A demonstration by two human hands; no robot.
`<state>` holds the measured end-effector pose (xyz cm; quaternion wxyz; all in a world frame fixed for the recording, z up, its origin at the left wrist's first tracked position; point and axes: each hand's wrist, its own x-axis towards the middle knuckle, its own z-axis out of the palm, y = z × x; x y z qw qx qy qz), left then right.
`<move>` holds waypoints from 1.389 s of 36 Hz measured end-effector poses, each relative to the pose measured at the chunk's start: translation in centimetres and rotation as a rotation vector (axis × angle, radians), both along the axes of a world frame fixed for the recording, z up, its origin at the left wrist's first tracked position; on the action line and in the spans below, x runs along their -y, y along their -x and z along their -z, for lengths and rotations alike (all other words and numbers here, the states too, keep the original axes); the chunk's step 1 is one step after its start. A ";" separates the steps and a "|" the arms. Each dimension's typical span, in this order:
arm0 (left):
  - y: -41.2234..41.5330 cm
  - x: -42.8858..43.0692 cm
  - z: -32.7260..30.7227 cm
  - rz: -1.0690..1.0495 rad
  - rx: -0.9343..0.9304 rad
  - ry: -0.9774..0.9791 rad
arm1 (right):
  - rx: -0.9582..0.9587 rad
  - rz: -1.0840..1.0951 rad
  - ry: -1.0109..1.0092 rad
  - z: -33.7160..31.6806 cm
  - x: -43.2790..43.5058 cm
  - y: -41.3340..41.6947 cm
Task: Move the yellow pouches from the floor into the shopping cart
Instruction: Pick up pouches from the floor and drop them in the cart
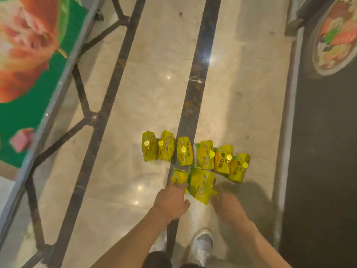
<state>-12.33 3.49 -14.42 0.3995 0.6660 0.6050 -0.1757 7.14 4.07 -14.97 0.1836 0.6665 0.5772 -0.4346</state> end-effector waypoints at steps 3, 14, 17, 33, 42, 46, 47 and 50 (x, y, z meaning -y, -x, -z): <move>-0.6 0.0 4.4 0.000 0.015 0.050 | -0.027 0.022 -0.010 5.2 -0.3 -0.1; -1.9 -1.6 10.4 0.107 0.002 0.102 | -0.035 0.016 -0.022 11.3 -0.2 0.5; -1.4 -2.1 9.5 0.090 -0.041 0.105 | -0.036 -0.042 -0.073 10.4 -0.8 0.7; 2.9 -4.6 -14.5 0.080 -0.043 0.025 | -0.025 -0.087 -0.110 -13.6 -2.9 -0.1; 5.5 -5.6 -34.7 0.025 -0.011 -0.111 | -0.006 -0.101 -0.249 -34.4 -4.4 1.1; 6.7 -5.3 -42.8 -0.009 -0.034 -0.205 | -0.052 -0.088 -0.321 -43.2 -4.4 1.6; 7.1 -5.2 -44.8 -0.021 -0.029 -0.217 | -0.067 -0.083 -0.352 -45.0 -4.4 1.8; 8.2 -5.0 -49.9 -0.053 -0.025 -0.235 | -0.080 -0.106 -0.436 -50.1 -4.7 2.3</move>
